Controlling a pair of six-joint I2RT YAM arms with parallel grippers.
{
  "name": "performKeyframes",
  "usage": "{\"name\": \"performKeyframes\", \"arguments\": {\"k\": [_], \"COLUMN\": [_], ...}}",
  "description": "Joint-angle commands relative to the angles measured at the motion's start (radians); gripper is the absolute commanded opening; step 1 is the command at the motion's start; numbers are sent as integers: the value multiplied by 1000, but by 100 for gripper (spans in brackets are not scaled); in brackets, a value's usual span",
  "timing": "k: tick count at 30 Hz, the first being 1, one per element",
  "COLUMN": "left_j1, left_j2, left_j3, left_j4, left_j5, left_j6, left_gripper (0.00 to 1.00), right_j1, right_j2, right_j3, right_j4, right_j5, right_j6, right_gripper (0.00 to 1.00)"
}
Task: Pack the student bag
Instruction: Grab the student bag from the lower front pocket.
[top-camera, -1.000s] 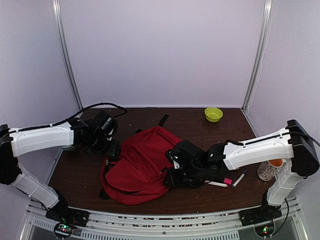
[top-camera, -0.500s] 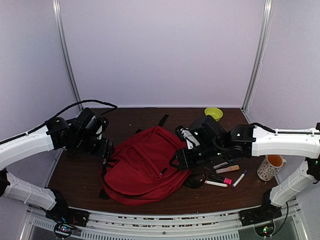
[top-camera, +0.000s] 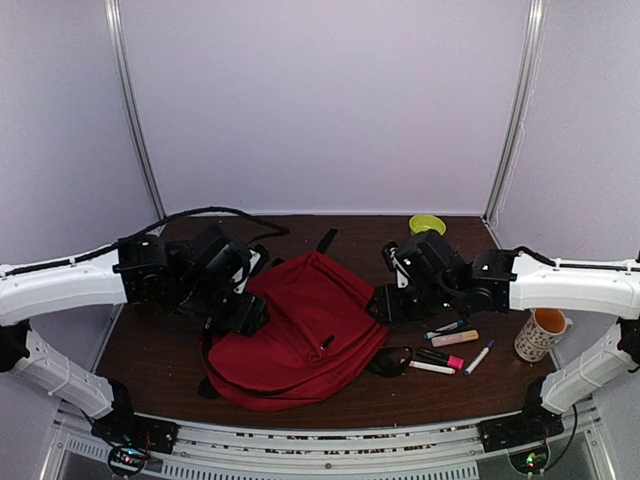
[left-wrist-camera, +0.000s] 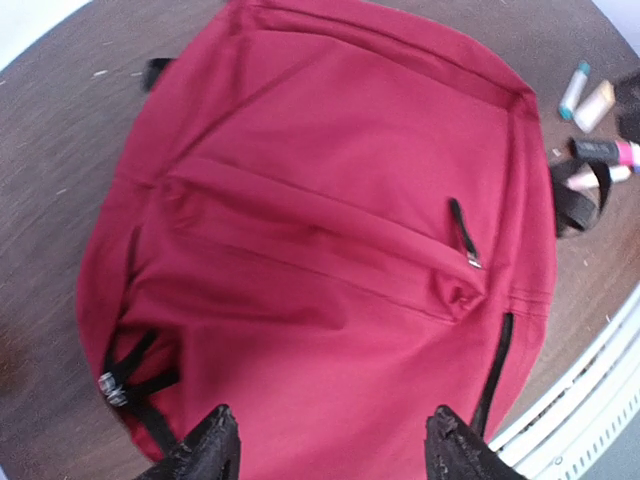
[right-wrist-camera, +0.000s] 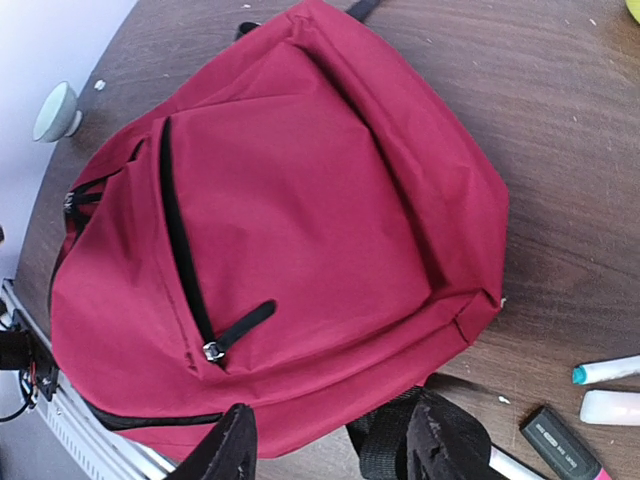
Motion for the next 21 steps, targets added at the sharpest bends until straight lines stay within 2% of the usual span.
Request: {"name": "performKeyframes", "arguments": {"k": [1,7,12,14,17,21], "left_j1": [-23,-23,-6,-1,1,3], "left_j2": [40,33,138,214,343,456], "left_j3": [-7,-101,-7,68,179,288], "left_j4": [173,405,369,344,298,248], "left_j5": [75,72,80,149,220,279], "left_j6": [98,196,269,314,373,438], "left_gripper": [65,68,69,64,49,42], "right_j1": [-3,11,39,51,57,59], "right_j2": [-36,-105,-115,-100,-81,-78], "right_j3": [-76,-215,-262,-258,-258,-274], "right_j4": [53,154,209,209,213,225], "right_j5": [54,64,74,74,74,77], "right_j6": [91,213,262,268,278,292], "right_gripper": [52,52,51,51,50,50]}}
